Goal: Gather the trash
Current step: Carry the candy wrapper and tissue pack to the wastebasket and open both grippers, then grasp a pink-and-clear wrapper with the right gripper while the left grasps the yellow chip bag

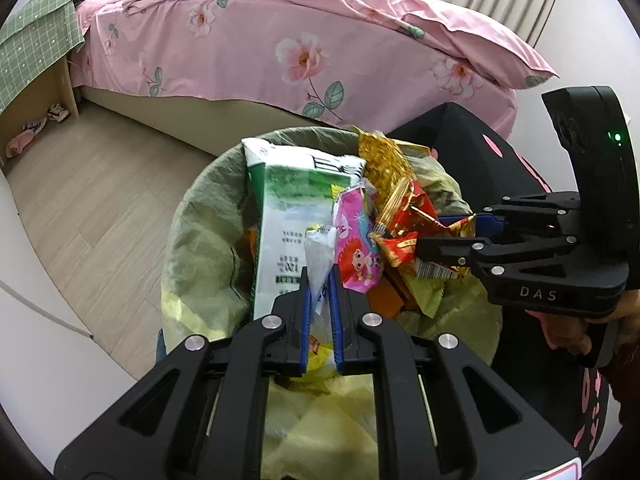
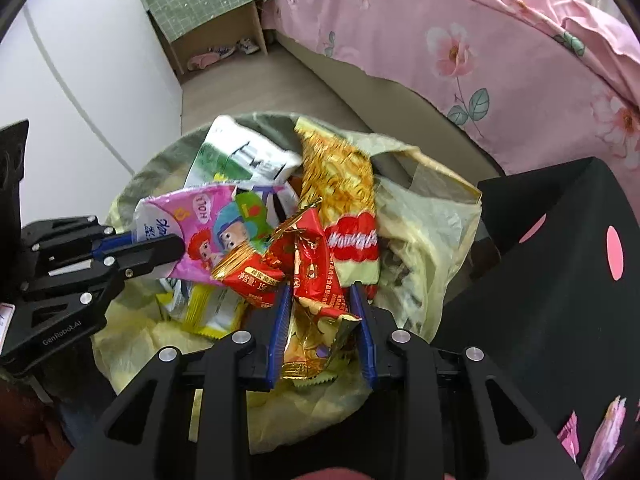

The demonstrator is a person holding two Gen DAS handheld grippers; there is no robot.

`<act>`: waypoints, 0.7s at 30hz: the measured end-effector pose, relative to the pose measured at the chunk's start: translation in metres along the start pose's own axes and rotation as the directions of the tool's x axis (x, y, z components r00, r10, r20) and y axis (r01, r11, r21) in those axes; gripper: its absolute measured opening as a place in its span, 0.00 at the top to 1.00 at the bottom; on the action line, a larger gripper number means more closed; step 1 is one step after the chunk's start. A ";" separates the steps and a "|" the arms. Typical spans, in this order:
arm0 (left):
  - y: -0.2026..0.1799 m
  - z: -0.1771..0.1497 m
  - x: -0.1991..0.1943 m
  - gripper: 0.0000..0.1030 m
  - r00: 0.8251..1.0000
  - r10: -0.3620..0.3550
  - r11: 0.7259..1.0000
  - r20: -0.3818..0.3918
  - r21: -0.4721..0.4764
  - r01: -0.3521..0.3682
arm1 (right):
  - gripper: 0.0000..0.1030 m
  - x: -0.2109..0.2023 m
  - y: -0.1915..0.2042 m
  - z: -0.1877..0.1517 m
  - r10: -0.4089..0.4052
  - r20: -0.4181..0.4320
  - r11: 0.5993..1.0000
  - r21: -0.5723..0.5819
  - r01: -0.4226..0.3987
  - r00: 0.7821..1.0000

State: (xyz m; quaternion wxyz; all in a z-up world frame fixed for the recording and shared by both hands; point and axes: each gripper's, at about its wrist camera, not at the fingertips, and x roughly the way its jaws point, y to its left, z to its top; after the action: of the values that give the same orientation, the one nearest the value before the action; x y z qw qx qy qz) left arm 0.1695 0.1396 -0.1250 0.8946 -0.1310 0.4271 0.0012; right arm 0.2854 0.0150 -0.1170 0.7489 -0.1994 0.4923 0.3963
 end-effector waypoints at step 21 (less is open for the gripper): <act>-0.005 0.003 -0.079 0.48 0.986 0.014 0.992 0.165 -0.128 0.007 | 0.44 -0.077 0.015 -0.052 0.068 0.165 0.997 0.021 -0.072 0.984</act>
State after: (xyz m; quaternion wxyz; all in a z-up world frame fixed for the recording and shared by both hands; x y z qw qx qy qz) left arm 0.1229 0.1441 -0.0617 0.9168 -0.1871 0.3504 0.0413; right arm 0.2278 -0.0423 -0.0698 0.7752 -0.1384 0.4409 0.4307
